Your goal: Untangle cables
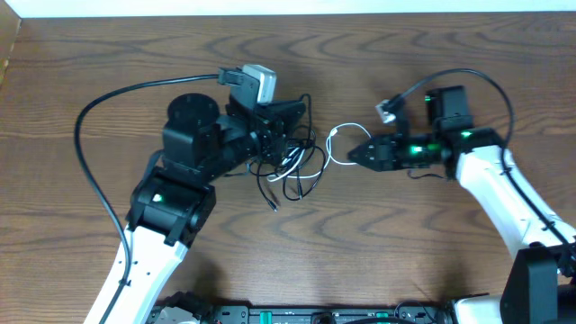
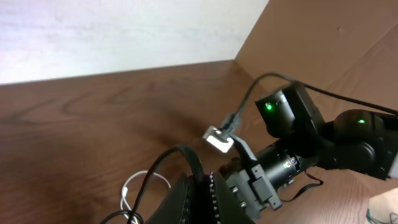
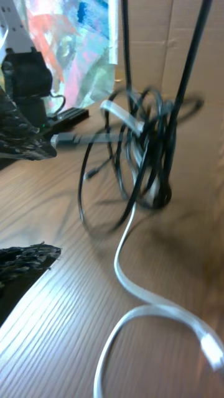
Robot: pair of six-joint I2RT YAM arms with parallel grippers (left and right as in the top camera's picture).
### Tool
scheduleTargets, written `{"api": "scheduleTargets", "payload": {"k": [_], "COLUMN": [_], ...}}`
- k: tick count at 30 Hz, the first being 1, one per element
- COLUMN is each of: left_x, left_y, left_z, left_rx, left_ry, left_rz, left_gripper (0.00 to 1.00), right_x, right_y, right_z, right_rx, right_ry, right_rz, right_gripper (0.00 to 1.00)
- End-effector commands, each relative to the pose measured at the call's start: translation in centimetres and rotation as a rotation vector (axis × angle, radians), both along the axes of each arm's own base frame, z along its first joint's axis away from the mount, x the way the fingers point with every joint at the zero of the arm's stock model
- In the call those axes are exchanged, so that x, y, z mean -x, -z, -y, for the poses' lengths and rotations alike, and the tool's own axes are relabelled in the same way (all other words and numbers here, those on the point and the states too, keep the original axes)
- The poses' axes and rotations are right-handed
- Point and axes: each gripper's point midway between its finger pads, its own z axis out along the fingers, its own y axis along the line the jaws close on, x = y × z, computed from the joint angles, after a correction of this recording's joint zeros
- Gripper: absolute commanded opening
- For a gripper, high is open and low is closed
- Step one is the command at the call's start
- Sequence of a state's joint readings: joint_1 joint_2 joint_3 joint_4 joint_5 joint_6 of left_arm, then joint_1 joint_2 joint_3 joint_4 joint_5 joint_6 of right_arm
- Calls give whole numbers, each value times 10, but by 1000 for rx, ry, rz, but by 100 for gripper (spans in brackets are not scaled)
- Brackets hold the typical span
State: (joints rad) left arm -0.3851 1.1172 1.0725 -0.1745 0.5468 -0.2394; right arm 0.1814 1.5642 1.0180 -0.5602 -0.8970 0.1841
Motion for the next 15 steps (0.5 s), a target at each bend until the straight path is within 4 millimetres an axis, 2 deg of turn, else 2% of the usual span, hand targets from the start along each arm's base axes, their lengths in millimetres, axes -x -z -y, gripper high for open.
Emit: {"api": "scheduleTargets", "payload": {"k": [1, 4, 8, 15], "left_x": [0, 0, -1, -2], "left_y": [-9, -12, -15, -15], "left_z": [7, 11, 11, 10], "left_rx": [14, 21, 26, 23], "left_ry": [11, 20, 19, 11], "left_rz": [26, 43, 56, 57], "left_gripper": [8, 8, 8, 8], "right_x": [3, 5, 10, 16], "right_y": [6, 11, 7, -1], "right_z": [-18, -36, -63, -93], "right_rx": [35, 85, 84, 63], "right_ry": [46, 50, 18, 18], "right_rz": [-75, -60, -11, 10], "right_gripper": [40, 37, 36, 35]}}
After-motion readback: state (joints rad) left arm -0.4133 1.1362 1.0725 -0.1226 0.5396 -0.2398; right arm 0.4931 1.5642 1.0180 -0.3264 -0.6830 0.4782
